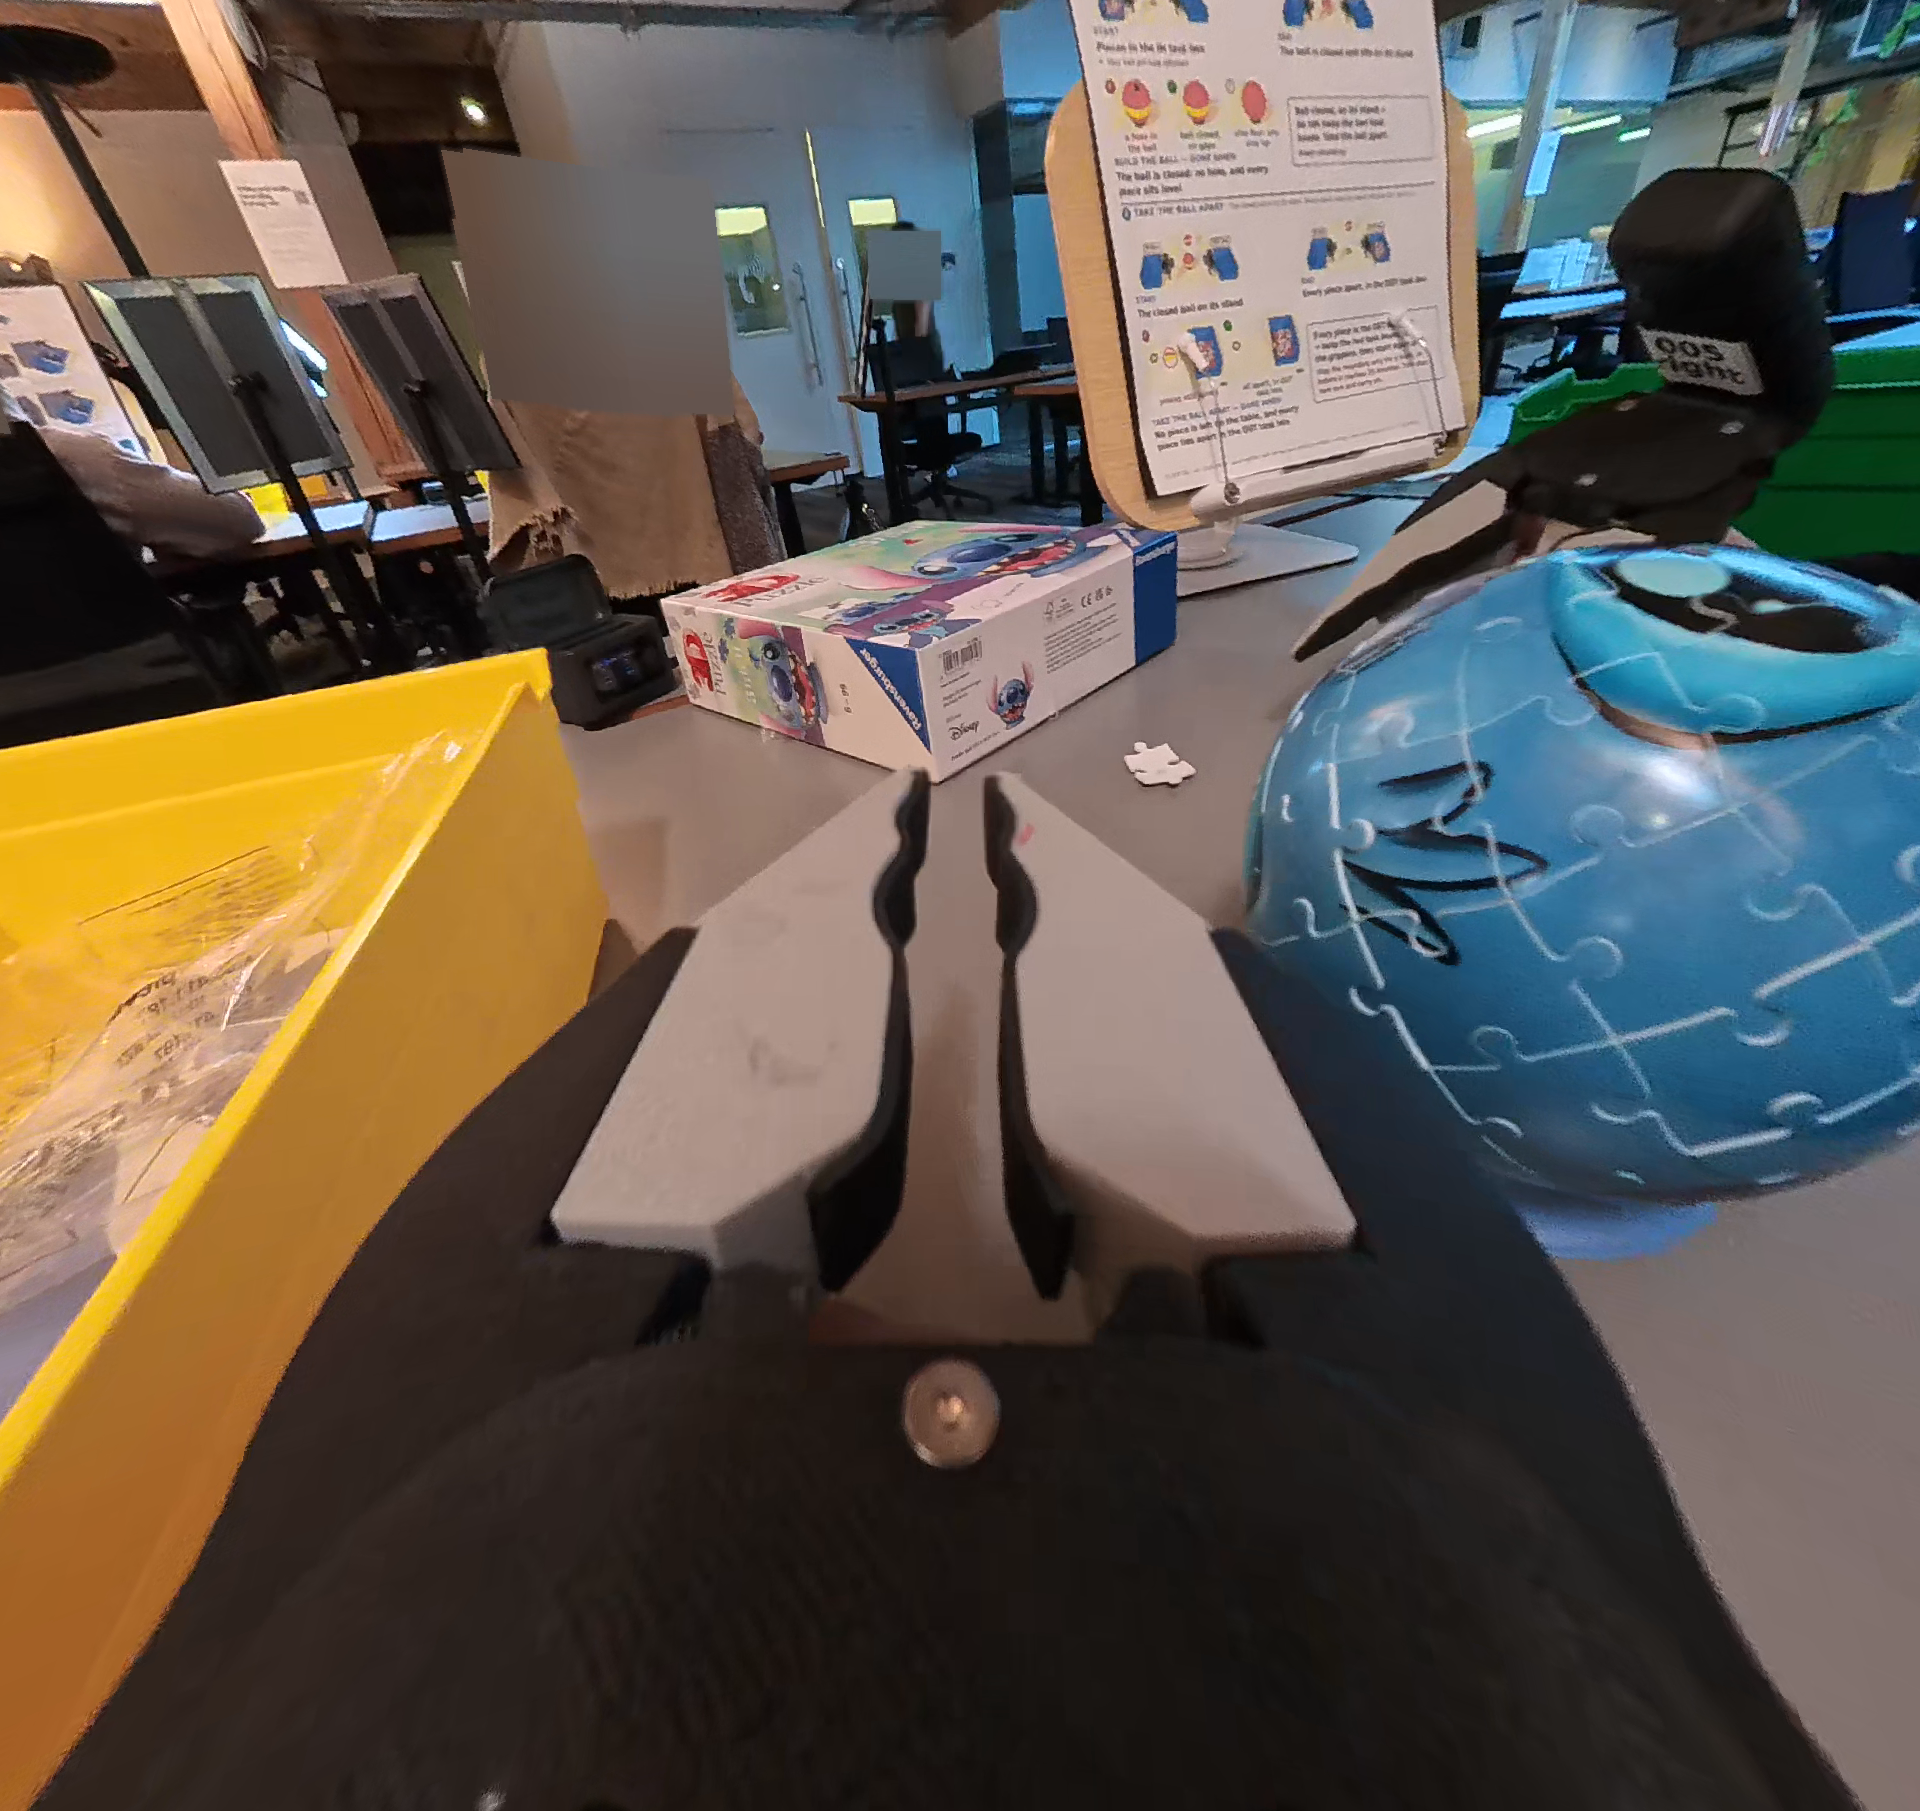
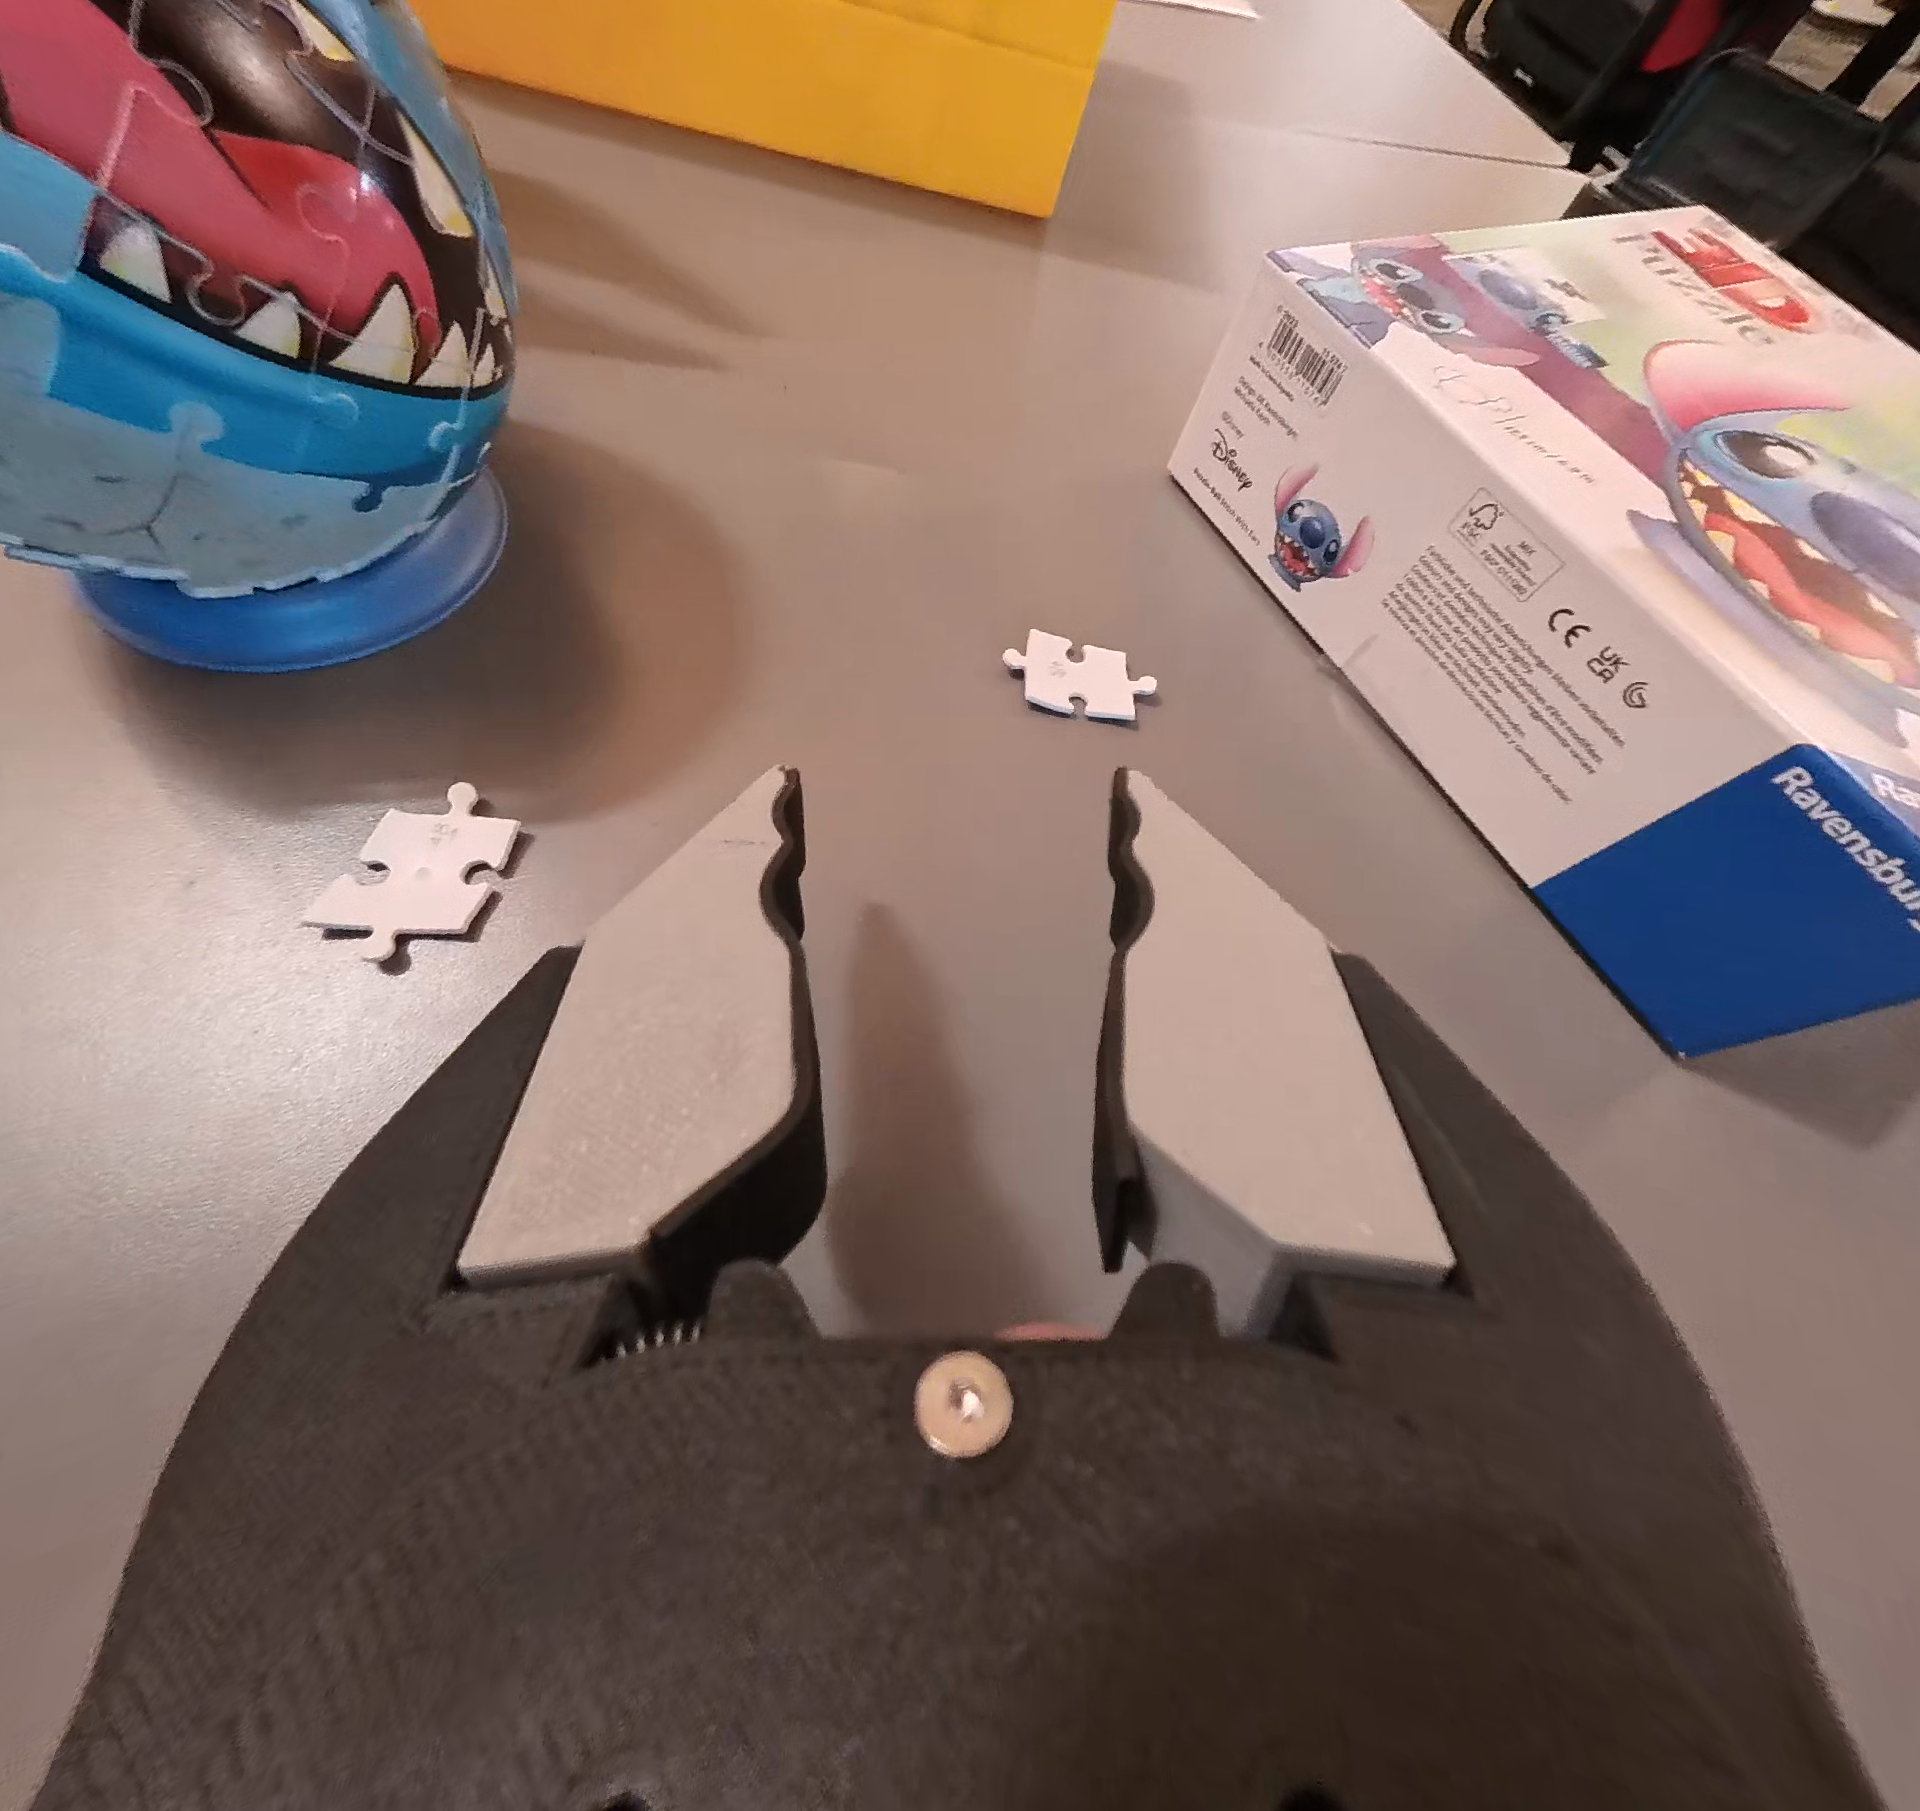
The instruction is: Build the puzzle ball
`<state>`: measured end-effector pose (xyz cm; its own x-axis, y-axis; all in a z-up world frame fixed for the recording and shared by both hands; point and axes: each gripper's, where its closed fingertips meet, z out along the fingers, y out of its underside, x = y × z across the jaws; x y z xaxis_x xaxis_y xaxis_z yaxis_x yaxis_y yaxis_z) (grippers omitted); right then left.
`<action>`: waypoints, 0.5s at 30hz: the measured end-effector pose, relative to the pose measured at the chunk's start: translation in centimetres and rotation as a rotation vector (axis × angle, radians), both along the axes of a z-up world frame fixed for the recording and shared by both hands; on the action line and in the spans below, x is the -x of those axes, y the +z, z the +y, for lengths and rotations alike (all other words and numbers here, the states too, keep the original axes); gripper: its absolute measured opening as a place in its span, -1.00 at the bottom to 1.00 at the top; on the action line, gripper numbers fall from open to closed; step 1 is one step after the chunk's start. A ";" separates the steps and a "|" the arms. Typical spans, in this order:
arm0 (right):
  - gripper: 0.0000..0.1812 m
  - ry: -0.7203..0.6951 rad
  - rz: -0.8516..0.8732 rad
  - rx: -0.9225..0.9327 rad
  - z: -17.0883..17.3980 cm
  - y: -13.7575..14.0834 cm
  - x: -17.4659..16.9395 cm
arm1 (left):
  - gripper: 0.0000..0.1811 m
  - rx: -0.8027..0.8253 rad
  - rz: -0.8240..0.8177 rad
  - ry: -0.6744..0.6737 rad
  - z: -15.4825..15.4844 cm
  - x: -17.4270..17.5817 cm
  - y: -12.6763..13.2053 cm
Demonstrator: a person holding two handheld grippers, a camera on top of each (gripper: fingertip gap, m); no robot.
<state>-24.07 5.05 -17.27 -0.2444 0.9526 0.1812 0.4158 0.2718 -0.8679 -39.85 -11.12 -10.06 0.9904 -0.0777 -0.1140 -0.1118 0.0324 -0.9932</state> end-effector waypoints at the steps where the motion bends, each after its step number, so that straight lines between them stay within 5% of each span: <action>1: -0.37 0.015 -0.002 -0.002 -0.3 0.0 -0.1 | -0.94 -0.007 -0.011 0.006 -0.2 0.1 0.1; 9: -0.35 0.313 -0.137 0.060 -6.5 -1.6 -3.4 | -0.90 0.028 -0.126 0.032 -1.2 0.2 -0.2; 15: -0.41 0.351 -0.218 -0.068 -9.8 -3.4 -4.1 | -0.87 0.050 -0.161 0.083 -3.3 -0.3 -0.5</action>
